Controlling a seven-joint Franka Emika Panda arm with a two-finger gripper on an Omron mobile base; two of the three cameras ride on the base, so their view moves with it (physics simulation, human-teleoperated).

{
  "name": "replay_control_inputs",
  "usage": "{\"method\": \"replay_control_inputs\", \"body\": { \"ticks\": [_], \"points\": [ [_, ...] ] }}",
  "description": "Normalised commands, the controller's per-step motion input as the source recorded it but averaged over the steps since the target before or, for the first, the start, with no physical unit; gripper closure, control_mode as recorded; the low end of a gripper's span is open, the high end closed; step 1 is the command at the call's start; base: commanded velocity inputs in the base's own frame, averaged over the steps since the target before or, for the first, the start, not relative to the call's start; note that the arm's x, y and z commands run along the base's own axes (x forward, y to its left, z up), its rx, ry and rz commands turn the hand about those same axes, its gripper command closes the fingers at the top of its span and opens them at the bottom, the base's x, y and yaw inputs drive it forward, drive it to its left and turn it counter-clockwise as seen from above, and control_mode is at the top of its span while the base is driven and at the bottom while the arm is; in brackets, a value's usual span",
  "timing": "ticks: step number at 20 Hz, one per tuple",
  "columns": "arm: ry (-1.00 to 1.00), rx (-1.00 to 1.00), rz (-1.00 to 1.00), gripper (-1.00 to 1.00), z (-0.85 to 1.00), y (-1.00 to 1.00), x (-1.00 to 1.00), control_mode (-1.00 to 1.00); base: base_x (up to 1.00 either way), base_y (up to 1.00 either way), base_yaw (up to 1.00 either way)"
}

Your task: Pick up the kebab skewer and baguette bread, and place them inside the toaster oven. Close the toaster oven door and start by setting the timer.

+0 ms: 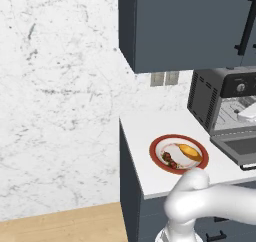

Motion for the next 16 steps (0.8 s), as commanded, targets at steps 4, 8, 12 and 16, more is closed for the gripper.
{"method": "replay_control_inputs", "body": {
  "ticks": [4,8,12,16],
  "points": [
    [0.0,0.08,0.0,-1.0,-0.34,-0.31,0.67,-1.0,0.0,0.0,0.0],
    [0.0,0.04,0.0,-1.0,-0.09,-0.3,0.7,-1.0,0.0,0.0,0.0],
    [0.0,0.0,0.0,-1.0,-0.33,-0.3,0.57,-1.0,0.0,0.0,0.0],
    [0.0,0.0,0.0,-1.0,-0.34,-0.26,0.61,-1.0,0.0,0.0,0.0]
  ]
}}
